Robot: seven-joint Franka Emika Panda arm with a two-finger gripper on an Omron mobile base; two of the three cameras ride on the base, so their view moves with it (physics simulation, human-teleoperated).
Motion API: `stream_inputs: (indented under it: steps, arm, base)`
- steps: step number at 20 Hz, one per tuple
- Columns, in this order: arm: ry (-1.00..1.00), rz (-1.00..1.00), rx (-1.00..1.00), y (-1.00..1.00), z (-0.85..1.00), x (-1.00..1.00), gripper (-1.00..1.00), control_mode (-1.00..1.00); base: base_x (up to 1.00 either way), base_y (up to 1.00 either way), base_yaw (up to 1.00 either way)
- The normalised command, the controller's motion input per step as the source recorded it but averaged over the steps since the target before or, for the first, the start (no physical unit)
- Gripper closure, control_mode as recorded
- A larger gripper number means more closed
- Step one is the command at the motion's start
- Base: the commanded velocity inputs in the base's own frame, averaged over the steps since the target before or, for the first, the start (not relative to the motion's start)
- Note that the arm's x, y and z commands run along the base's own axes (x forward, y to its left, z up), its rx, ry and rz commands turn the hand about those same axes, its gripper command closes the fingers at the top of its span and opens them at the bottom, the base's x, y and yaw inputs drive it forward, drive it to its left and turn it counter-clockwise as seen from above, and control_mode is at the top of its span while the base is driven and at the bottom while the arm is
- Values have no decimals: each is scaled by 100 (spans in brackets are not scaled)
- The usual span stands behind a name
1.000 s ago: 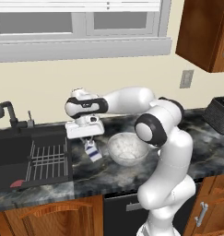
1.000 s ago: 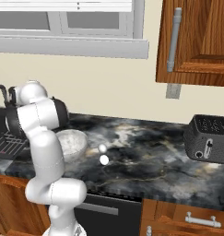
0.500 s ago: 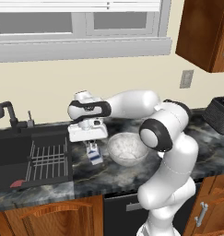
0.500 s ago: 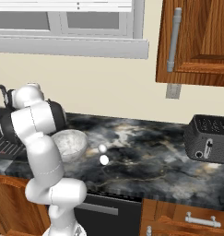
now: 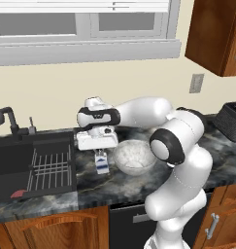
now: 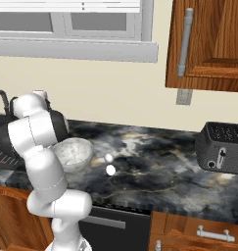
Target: Gather the eggs and milk located in the vicinity of the sink area and place them right next to the bowl.
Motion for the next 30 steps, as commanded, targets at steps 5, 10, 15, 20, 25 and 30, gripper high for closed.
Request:
stream_inputs:
  steps: [5,10,15,20,25,30]
  arm:
    - [0,0,0,0,-3,-14,100,-100]
    - [0,0,0,0,0,0,100,-100]
    - [0,0,0,0,0,0,-100,-100]
    - [8,0,0,0,0,25,-100,-100]
    - [2,0,0,0,13,16,-100,-100]
    - [0,0,0,-26,23,-13,-100,-100]
  base:
    - [0,0,0]
    - [0,0,0]
    - [0,0,0]
    - [0,0,0]
    - [0,0,0]
    - [0,0,0]
